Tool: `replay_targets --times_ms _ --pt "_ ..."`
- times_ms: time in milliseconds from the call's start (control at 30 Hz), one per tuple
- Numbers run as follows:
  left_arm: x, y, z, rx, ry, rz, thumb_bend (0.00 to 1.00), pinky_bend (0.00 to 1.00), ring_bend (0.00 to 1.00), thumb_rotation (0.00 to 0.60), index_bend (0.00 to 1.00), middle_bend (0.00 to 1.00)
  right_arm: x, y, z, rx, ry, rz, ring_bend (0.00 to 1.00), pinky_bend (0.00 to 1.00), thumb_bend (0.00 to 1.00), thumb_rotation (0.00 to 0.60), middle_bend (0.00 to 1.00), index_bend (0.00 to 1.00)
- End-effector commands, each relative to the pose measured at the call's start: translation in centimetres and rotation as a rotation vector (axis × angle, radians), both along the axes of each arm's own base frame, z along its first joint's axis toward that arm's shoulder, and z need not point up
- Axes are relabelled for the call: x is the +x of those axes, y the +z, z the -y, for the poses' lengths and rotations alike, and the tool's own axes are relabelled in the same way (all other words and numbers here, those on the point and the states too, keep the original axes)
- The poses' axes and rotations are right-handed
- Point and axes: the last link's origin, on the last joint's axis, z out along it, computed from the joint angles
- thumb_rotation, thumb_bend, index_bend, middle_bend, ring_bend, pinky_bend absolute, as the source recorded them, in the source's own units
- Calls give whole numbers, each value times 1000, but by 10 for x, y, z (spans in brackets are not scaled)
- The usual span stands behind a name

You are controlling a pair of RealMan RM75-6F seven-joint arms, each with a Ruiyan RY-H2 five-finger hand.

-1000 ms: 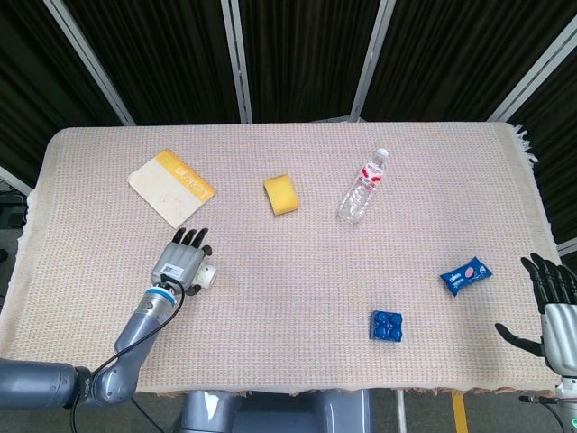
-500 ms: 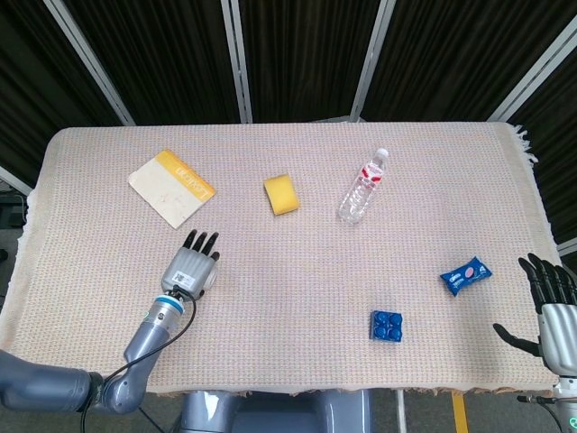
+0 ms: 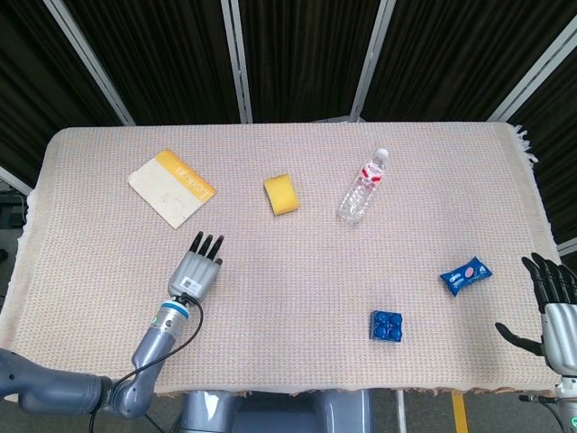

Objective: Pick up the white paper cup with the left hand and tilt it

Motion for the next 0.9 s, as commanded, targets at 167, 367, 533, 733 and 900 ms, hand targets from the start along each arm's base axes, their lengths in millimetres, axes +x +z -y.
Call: replay_targets --times_ms 167,367,533,733,900 --pt "-2 6 -1 11 13 24 170 0 0 600 478 0 0 0 0 2 0 3 0 0 56 600 0 0" --pt "11 17 -3 35 82 255 169 0 0 600 479 0 0 0 0 1 0 3 0 0 56 600 0 0" --pt "25 25 -5 76 149 541 170 0 0 600 492 0 0 0 0 -1 1 3 0 0 56 600 0 0" --pt "27 18 0 40 297 867 169 0 0 600 491 0 0 -1 0 2 1 2 0 0 56 600 0 0" --pt "14 8 1 -27 434 1046 168 0 0 600 491 0 0 -2 0 6 -1 2 0 0 56 600 0 0"
